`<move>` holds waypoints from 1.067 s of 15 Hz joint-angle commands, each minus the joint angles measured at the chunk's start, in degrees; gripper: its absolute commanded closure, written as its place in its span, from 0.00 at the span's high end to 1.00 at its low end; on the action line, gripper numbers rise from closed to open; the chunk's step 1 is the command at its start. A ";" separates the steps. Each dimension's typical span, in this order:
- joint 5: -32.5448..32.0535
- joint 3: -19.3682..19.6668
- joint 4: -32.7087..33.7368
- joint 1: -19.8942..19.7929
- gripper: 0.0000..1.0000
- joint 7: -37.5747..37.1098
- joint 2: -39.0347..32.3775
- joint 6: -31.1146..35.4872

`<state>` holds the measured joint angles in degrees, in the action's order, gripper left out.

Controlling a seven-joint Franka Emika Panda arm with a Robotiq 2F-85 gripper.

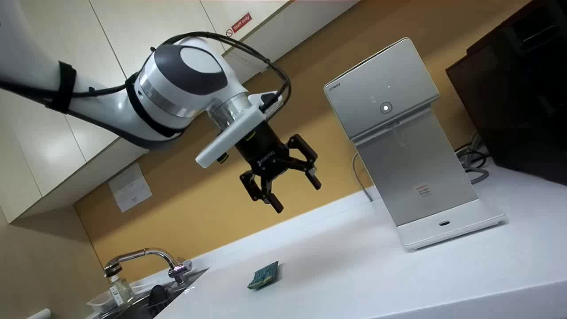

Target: Use the sponge to wipe the counter top

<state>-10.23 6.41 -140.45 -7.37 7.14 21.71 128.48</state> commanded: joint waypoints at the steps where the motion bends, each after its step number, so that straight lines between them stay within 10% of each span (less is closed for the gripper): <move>1: -0.03 0.10 0.10 0.13 1.00 -0.04 0.00 -0.13; 16: -0.27 -3.48 1.41 2.11 1.00 -2.76 -3.46 1.14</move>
<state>-10.25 4.88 -140.47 -6.93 6.79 20.86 129.07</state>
